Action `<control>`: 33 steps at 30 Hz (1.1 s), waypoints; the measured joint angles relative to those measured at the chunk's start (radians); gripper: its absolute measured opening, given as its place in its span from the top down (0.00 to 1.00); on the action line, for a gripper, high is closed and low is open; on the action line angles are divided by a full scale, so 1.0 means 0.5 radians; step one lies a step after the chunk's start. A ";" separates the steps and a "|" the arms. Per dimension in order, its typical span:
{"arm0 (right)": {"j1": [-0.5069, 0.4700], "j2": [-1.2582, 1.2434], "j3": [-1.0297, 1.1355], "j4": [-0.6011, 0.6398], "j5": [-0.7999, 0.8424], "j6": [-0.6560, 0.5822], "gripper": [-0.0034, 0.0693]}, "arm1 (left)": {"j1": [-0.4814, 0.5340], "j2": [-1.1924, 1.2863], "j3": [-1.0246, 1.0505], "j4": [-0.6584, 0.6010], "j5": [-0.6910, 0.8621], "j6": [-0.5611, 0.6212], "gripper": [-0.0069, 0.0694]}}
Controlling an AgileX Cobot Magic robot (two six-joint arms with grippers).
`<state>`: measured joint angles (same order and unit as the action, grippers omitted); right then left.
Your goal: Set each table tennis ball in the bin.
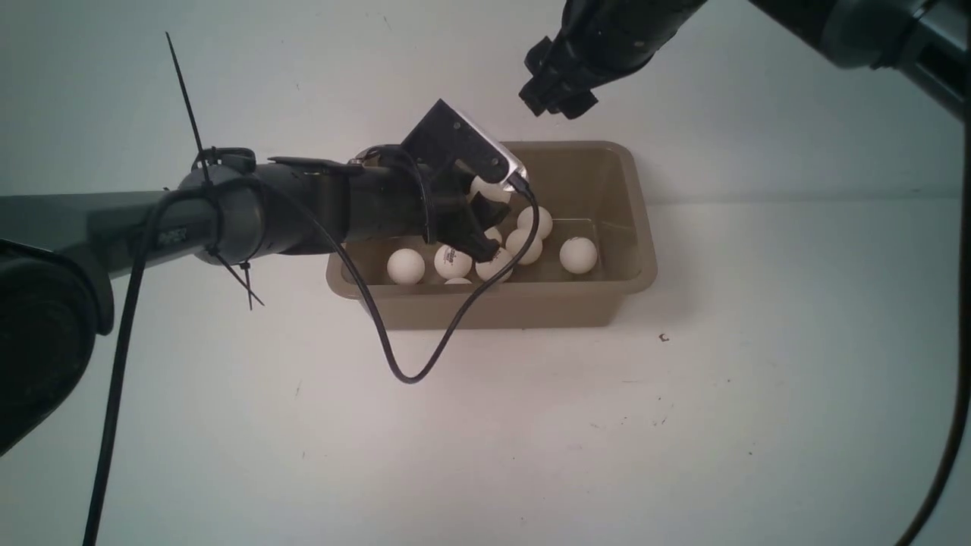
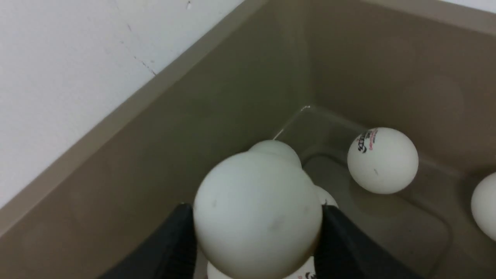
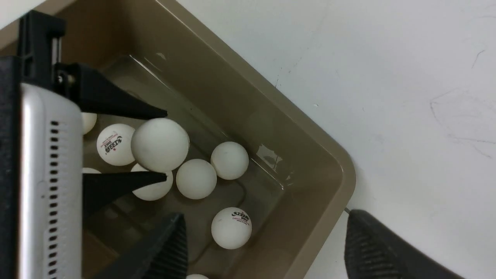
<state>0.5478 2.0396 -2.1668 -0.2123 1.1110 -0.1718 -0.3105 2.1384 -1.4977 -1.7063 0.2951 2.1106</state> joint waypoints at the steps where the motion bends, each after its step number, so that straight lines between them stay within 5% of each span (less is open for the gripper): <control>1: 0.000 0.000 0.000 0.000 0.000 0.000 0.27 | 0.000 0.000 -0.002 -0.002 -0.002 -0.001 0.45; 8: 0.000 0.000 0.000 0.000 0.000 0.000 0.27 | 0.000 0.000 -0.004 -0.008 0.000 -0.006 0.44; 15: 0.000 0.000 0.000 -0.009 0.002 0.000 0.27 | 0.000 -0.036 -0.004 -0.008 -0.018 -0.097 0.28; 17: 0.000 -0.007 0.000 -0.009 0.004 0.000 0.27 | 0.000 -0.097 -0.004 -0.006 -0.060 -0.108 0.32; 20: 0.000 -0.047 0.000 -0.020 0.008 0.027 0.31 | 0.014 -0.327 0.024 -0.013 -0.162 -0.134 0.55; 25: -0.057 -0.220 0.000 -0.140 0.026 0.114 0.62 | 0.020 -0.771 0.268 -0.021 -0.273 -0.049 0.88; 28: -0.136 -0.345 0.000 -0.149 0.080 0.130 0.84 | 0.022 -0.955 0.429 -0.023 -0.317 0.022 0.91; 33: -0.271 -0.564 0.000 -0.125 0.108 0.135 0.96 | 0.115 -1.335 0.805 -0.023 -0.342 0.046 0.91</control>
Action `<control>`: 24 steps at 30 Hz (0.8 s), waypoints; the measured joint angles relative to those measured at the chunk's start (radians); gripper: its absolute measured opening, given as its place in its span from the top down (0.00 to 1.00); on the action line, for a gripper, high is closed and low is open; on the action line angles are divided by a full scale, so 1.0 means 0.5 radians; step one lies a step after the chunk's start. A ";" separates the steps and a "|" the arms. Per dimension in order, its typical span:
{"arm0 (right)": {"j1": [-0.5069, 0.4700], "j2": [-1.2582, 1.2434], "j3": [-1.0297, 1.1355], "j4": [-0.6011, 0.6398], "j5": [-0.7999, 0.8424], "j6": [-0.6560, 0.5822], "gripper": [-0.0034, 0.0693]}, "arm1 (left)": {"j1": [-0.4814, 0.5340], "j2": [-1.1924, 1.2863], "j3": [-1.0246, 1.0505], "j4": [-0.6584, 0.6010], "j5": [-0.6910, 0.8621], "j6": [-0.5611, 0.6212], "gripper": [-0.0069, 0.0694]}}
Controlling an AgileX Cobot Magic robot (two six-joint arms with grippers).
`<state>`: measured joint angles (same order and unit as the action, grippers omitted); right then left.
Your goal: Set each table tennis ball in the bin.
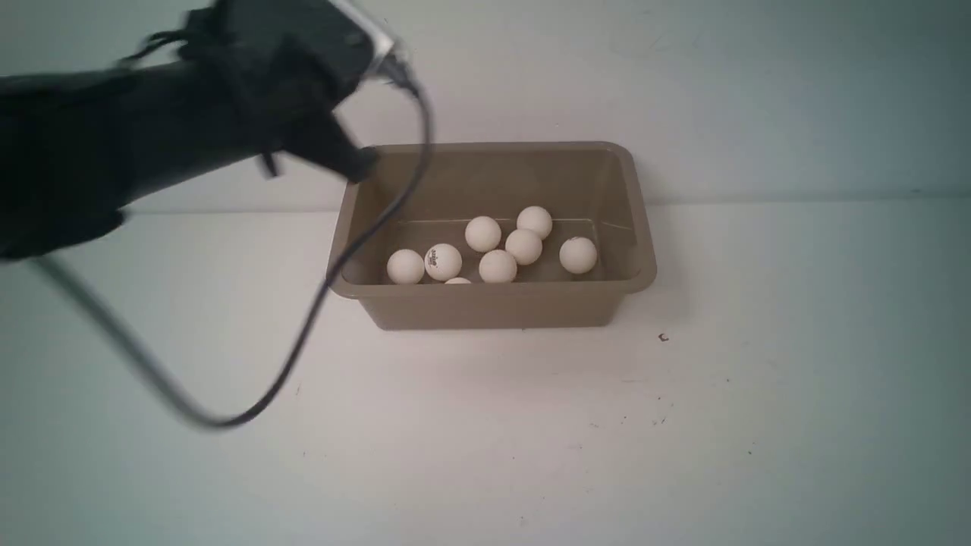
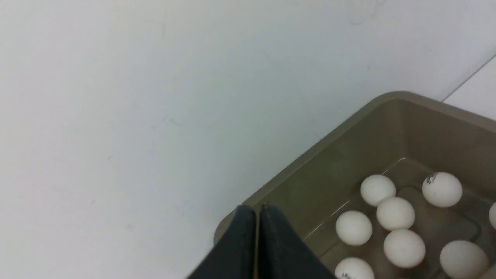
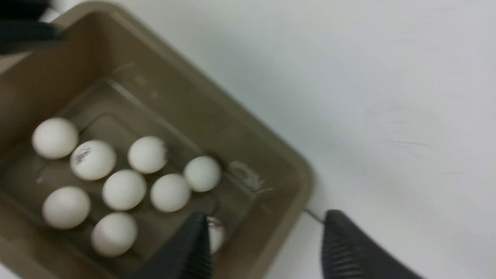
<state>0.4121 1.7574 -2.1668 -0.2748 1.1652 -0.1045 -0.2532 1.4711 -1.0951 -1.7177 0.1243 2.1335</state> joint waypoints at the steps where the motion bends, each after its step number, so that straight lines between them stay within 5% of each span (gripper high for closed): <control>1: -0.036 -0.078 0.007 0.010 0.003 0.000 0.97 | 0.038 -0.096 0.086 0.000 0.007 -0.006 0.91; 6: -0.141 -0.521 0.331 0.023 -0.090 0.000 0.97 | 0.235 -0.534 0.430 0.000 0.120 -0.062 0.91; 11: -0.154 -1.135 1.271 0.027 -0.530 0.030 0.97 | 0.401 -0.890 0.743 0.004 0.253 -0.074 0.91; 16: -0.154 -1.682 2.305 -0.038 -1.007 0.231 0.97 | 0.438 -1.115 0.982 0.008 0.367 -0.080 0.91; 24: -0.154 -2.192 3.267 -0.346 -1.347 0.668 0.97 | 0.440 -1.546 1.312 0.010 0.343 -0.236 0.91</control>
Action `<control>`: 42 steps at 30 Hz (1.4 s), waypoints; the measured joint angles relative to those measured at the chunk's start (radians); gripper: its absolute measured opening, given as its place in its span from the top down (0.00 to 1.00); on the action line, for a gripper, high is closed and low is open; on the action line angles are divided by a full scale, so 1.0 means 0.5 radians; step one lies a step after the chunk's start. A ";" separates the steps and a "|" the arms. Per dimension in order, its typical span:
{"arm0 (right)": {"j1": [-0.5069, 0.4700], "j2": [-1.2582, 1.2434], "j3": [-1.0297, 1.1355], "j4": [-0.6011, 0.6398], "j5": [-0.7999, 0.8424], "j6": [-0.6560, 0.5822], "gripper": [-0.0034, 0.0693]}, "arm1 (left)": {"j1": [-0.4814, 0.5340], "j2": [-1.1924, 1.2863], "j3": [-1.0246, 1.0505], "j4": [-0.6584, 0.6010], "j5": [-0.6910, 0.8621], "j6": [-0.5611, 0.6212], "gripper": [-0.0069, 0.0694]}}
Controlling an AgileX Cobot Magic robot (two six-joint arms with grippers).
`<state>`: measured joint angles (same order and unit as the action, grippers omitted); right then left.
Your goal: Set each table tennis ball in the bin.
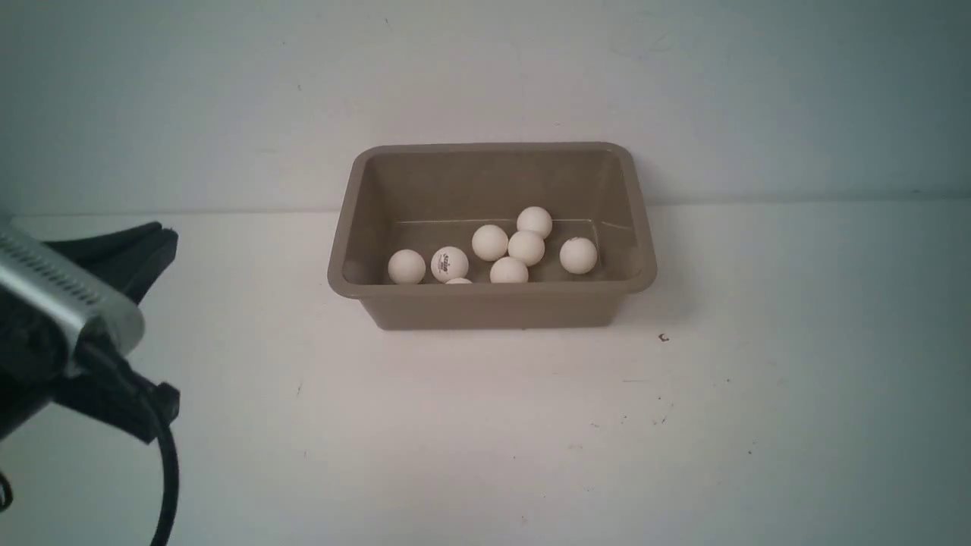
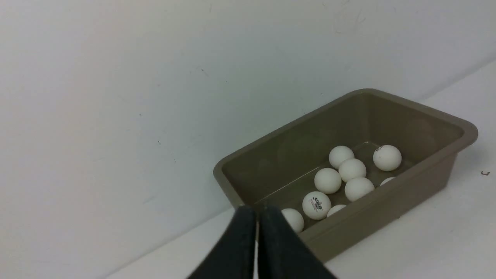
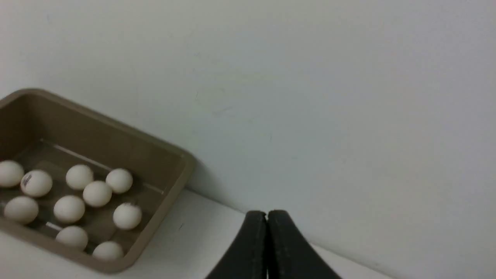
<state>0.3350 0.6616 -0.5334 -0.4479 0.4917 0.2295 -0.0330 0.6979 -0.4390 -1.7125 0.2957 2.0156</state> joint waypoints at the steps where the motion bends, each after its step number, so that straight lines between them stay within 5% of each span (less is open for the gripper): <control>1: 0.000 -0.020 0.049 -0.024 -0.008 0.059 0.97 | 0.000 -0.059 0.043 0.000 -0.021 -0.014 0.91; 6: 0.000 -0.071 0.145 -0.110 -0.023 0.257 0.97 | 0.000 -0.254 0.214 0.000 -0.032 -0.145 0.91; 42: 0.000 -0.071 0.145 -0.177 0.084 0.335 0.98 | 0.010 -0.501 0.367 -0.002 -0.136 -0.220 0.91</control>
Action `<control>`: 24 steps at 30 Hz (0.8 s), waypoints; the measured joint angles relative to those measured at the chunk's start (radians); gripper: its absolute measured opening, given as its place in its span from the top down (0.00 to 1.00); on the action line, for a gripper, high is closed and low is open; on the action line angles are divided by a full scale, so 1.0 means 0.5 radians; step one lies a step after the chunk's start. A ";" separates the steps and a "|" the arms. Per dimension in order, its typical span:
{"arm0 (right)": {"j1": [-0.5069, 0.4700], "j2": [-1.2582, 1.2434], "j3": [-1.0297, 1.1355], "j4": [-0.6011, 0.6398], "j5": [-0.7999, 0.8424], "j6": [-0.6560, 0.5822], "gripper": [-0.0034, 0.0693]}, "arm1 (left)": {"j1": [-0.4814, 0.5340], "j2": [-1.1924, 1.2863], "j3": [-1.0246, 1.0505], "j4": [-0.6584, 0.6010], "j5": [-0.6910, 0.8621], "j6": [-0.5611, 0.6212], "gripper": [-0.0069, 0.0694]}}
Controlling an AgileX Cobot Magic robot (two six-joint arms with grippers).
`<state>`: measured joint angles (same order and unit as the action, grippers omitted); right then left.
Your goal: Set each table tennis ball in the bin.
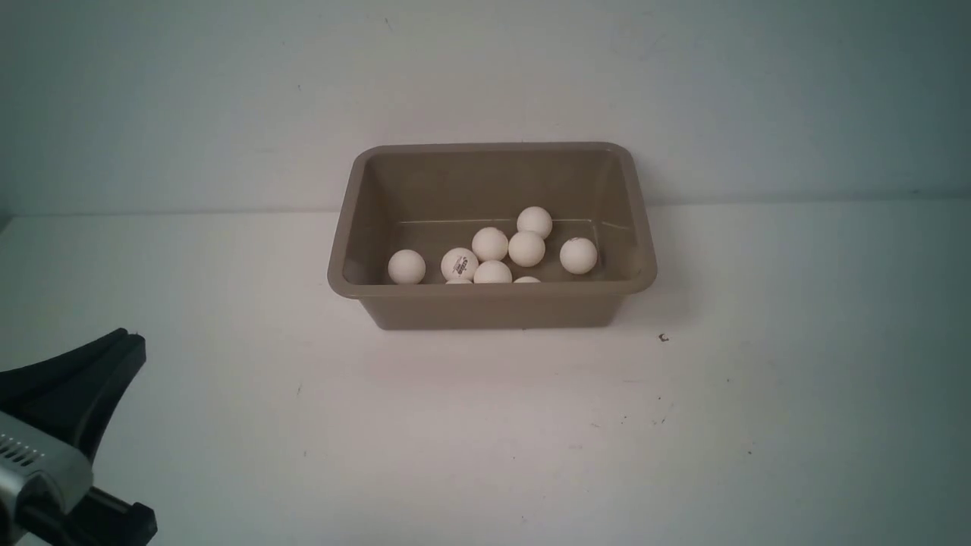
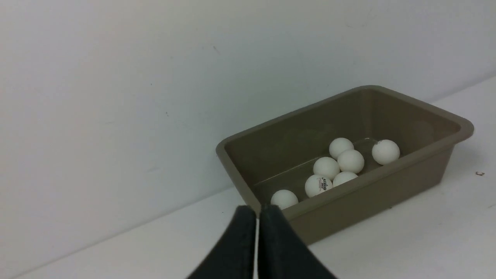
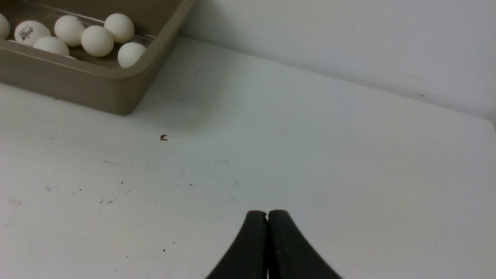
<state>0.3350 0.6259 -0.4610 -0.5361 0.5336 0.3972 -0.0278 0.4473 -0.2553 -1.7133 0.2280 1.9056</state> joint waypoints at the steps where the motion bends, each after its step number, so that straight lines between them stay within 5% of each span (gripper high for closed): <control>1: 0.000 0.000 0.000 0.000 0.000 0.000 0.98 | 0.013 -0.057 0.022 0.000 -0.018 -0.020 0.91; 24: 0.000 0.000 0.000 0.001 0.004 0.000 0.98 | 0.169 -0.719 0.132 -0.016 -0.343 -0.062 0.91</control>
<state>0.3350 0.6259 -0.4610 -0.5354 0.5357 0.3972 0.0567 0.0878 -0.1894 -1.7213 0.0565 1.8749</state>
